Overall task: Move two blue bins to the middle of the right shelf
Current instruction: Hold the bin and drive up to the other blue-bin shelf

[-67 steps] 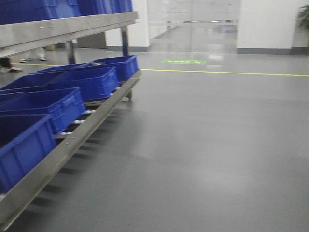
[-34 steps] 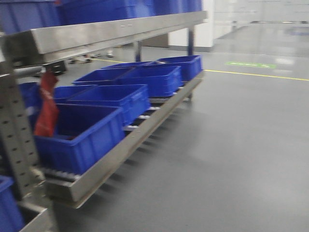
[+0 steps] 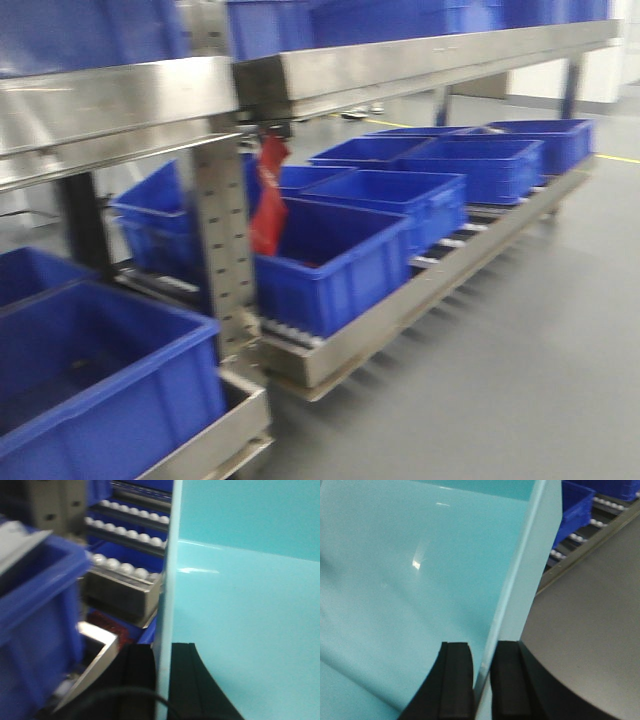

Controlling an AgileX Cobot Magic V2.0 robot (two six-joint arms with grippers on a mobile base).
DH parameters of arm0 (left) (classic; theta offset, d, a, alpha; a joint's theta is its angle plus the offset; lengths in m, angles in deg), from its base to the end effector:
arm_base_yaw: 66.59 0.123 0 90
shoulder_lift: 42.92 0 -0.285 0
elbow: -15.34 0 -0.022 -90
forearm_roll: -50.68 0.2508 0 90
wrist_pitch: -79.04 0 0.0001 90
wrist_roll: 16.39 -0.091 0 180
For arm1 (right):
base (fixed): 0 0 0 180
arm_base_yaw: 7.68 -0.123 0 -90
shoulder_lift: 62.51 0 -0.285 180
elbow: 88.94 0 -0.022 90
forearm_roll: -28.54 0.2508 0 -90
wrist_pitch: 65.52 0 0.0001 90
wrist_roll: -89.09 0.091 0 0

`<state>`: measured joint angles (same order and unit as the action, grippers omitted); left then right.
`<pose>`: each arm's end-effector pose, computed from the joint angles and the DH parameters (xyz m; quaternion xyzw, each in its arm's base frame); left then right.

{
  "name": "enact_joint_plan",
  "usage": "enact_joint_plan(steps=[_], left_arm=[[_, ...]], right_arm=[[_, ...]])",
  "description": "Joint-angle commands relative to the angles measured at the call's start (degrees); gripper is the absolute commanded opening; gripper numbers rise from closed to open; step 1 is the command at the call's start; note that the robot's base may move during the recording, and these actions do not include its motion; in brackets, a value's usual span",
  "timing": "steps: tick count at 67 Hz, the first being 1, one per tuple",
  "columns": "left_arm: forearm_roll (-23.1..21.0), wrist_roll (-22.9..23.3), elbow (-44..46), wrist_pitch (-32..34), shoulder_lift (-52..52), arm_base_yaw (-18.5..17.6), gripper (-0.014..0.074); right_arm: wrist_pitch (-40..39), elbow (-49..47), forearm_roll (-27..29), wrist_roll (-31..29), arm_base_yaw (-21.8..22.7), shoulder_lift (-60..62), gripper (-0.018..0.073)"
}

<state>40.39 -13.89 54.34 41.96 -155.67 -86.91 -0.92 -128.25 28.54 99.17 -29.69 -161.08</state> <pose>0.3995 -0.1584 0.4455 0.0991 0.8144 -0.1953 0.5373 0.2988 0.1208 0.5011 -0.0917 0.8776 0.1301 0.4522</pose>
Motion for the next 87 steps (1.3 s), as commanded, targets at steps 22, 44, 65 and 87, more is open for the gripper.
enact_joint_plan(steps=[22, 44, 65, 87], left_arm=[[-0.52, 0.5, 0.81, 3.12, 0.12, -0.06, -0.0111], [-0.52, 0.5, 0.81, 3.12, 0.12, -0.06, -0.0111], [-0.52, 0.5, 0.81, 3.12, 0.12, -0.06, -0.0111], [-0.52, 0.5, 0.81, 3.12, 0.12, -0.06, -0.0111]], right_arm=[[-2.15, -0.65, 2.28, -2.01, -0.46, 0.71, -0.0154], [-2.15, -0.65, 2.28, -2.01, -0.46, 0.71, -0.0154], [-2.15, -0.65, 2.28, -2.01, -0.46, 0.71, -0.0154], [-2.15, -0.65, 2.28, -2.01, -0.46, 0.71, -0.0154]])
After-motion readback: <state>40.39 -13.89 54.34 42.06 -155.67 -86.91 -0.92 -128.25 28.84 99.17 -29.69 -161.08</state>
